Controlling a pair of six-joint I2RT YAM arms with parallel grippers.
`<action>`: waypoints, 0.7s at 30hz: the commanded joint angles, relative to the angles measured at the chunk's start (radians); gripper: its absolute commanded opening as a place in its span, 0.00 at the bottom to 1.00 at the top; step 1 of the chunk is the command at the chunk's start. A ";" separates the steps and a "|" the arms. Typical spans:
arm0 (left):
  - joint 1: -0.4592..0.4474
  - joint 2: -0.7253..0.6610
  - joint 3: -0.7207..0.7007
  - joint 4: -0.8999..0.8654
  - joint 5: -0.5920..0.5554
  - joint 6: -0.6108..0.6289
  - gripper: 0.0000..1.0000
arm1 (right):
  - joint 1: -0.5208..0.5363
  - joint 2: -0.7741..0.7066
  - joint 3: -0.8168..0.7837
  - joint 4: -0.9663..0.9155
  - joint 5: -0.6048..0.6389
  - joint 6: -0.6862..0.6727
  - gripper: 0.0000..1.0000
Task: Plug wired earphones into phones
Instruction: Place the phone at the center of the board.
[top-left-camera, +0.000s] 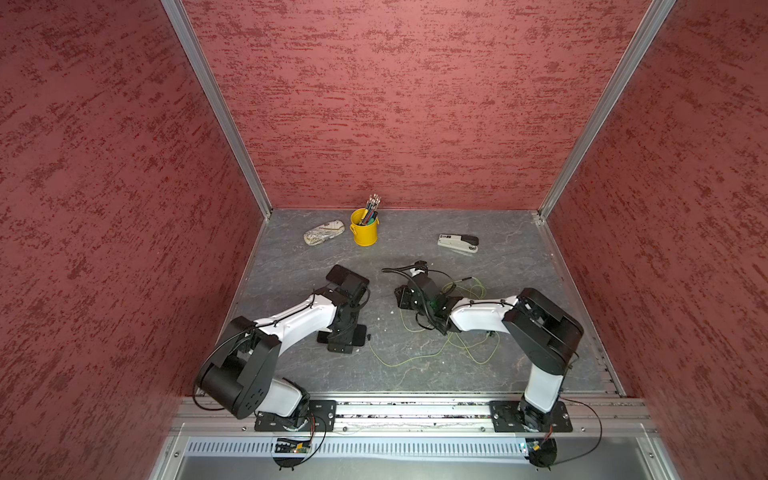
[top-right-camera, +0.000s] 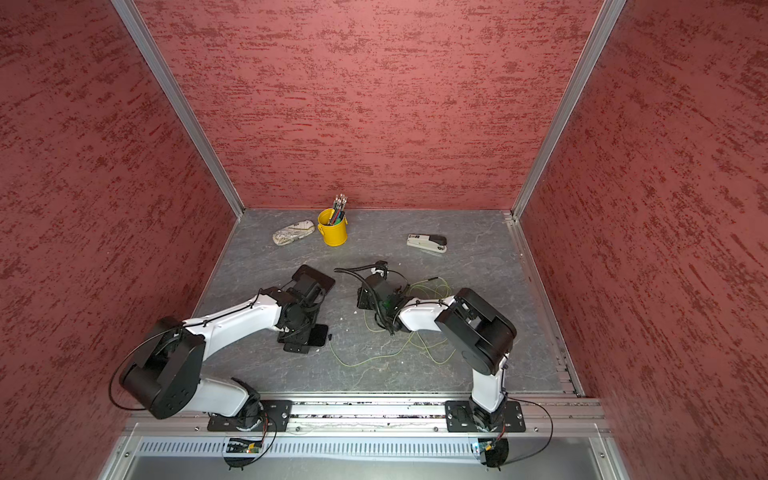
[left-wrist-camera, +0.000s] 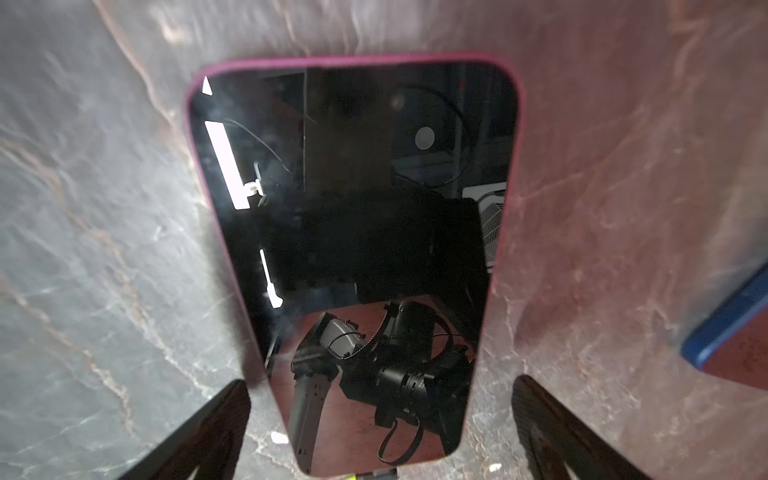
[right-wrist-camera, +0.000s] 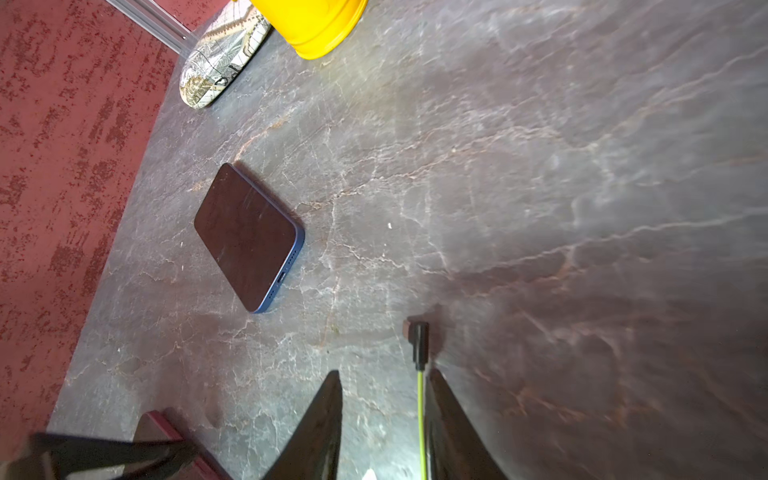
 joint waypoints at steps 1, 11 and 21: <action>0.011 -0.080 0.018 -0.059 -0.075 0.075 1.00 | -0.001 0.034 0.053 -0.065 0.031 -0.014 0.33; 0.035 -0.278 -0.003 -0.115 -0.214 0.289 0.99 | 0.002 0.078 0.079 -0.069 0.019 -0.056 0.34; 0.079 -0.309 -0.073 0.007 -0.141 0.457 1.00 | 0.011 0.104 0.097 -0.033 -0.035 -0.100 0.34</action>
